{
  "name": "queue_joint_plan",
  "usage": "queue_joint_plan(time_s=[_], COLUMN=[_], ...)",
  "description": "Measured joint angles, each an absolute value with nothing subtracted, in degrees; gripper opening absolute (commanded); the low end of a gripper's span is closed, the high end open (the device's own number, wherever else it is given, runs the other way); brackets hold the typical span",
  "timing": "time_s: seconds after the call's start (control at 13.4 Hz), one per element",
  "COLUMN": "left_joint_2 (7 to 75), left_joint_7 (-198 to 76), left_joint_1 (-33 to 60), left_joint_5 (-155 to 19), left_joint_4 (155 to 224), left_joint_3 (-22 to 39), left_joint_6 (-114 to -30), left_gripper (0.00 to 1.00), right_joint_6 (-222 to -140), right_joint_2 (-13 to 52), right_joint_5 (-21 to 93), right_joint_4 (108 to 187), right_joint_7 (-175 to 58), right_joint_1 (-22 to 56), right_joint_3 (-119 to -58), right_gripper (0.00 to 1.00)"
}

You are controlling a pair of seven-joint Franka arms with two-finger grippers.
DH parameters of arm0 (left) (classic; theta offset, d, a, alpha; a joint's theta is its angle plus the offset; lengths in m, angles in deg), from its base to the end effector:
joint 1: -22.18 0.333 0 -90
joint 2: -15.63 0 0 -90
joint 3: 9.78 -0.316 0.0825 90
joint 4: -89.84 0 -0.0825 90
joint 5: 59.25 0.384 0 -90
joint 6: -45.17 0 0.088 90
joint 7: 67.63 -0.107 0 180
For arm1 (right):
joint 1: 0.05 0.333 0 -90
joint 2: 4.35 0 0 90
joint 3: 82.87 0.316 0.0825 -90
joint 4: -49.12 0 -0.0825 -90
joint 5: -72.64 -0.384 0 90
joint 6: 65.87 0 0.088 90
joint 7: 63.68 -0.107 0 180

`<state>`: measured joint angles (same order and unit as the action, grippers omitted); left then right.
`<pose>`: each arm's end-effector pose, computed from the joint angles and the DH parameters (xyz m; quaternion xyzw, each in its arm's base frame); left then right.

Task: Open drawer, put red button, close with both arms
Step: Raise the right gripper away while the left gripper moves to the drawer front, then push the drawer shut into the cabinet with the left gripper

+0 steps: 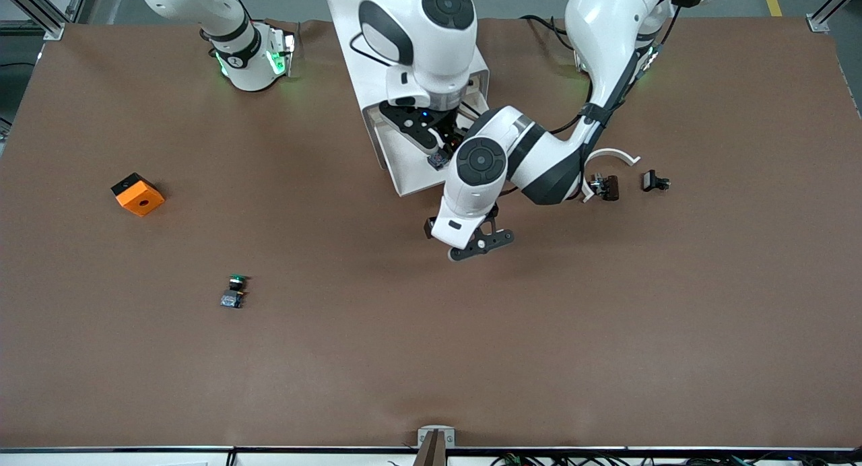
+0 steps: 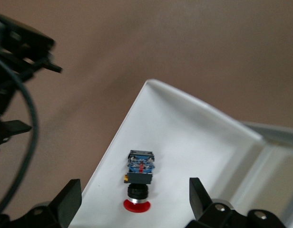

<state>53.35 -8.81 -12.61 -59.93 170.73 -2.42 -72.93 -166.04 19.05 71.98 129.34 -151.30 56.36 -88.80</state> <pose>0.5470 -0.4718 0.3162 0.9860 0.1606 -0.0356 0.0268 0.4200 0.5285 0.4691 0.9482 -0.3160 0.0036 0.0325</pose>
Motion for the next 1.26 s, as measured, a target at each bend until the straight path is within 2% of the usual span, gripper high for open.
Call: queue_joint_plan(time_s=[0.22,0.52,0.89,1.26], left_joint_2=[52.04,49.45,49.15,48.99], left_joint_7=[-8.81,-8.68,-5.2,-0.68], left_joint_1=[-13.99,-14.46,-14.49,-14.52], left_joint_5=[-59.9,-59.9,-59.9,-59.97], left_joint_4=[174.12,178.24,180.83,182.13], left_joint_3=[-2.36,-0.36,2.63,5.59], left_joint_6=[-75.11,-75.53,-75.77,-76.09], left_gripper=[1.0,1.0,1.0,1.0], right_joint_6=[-159.15,-154.33,-151.61,-143.7], right_joint_2=[14.8,9.86,7.18,6.6], right_joint_5=[71.98,71.94,71.85,71.77], right_joint_4=[125.16,123.91,123.81,123.81], right_joint_7=[-137.78,-121.13,-96.15,-71.2], right_joint_1=[51.52,42.71,27.09,10.96], right_joint_3=[-89.07,-89.25,-89.47,-89.52], right_gripper=[1.0,1.0,1.0,1.0])
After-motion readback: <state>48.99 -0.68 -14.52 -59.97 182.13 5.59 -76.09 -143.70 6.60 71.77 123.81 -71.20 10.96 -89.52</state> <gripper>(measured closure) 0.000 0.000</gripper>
